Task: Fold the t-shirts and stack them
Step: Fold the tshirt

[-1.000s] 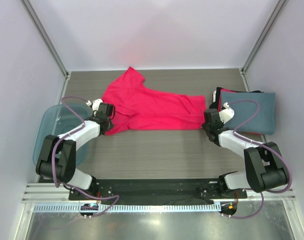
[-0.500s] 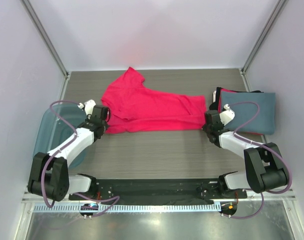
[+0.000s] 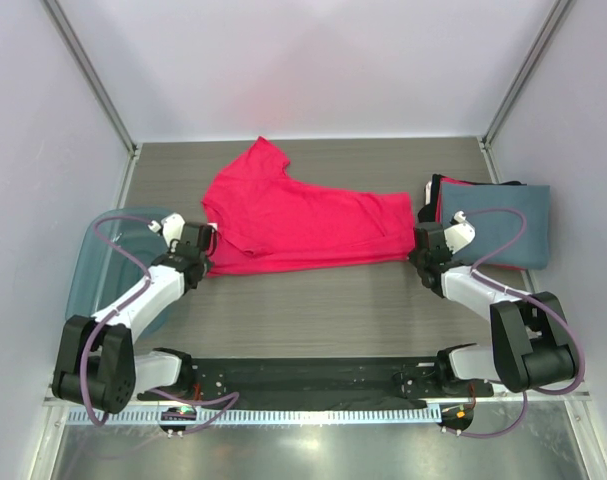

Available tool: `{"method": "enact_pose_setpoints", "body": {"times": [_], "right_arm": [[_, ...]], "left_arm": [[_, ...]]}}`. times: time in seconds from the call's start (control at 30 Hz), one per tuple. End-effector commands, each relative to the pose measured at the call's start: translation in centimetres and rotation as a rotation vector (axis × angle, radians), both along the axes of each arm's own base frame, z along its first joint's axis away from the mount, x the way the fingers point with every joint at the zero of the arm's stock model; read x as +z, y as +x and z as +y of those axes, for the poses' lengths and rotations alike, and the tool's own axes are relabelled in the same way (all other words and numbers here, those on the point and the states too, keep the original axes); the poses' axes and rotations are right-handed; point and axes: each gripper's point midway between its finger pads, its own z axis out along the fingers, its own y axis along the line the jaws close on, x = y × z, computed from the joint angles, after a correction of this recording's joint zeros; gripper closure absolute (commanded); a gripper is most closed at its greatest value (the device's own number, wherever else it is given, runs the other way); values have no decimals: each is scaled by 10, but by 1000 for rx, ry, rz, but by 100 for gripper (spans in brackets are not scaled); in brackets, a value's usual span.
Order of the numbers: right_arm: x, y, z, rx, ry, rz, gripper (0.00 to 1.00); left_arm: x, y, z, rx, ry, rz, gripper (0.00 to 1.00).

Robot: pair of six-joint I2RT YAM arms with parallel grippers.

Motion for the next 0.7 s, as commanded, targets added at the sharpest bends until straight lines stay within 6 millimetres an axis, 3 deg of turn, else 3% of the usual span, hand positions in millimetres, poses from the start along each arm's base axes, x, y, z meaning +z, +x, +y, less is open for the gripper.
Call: {"method": "enact_pose_setpoints", "body": {"times": [0.0,0.03,0.13,0.23,0.33,0.47,0.67], "right_arm": [[8,2,-7,-32,-2,-40,99],[7,2,-4,-23,6,-40,99],[4,1,-2,-6,13,-31,99],[3,3,1,5,17,-30,99],[3,4,2,11,21,-28,99],[2,6,3,15,24,-25,99],[3,6,4,16,25,-26,99]], "left_arm": [[8,1,7,20,10,-32,84],[11,5,1,-6,-15,-53,74],[25,11,-9,-42,-64,-123,60],[39,11,-16,-76,-97,-172,55],[53,9,-23,-95,-129,-209,53],[52,-4,-40,-81,-249,-197,56],[23,-30,-45,135,-421,-150,62]]}}
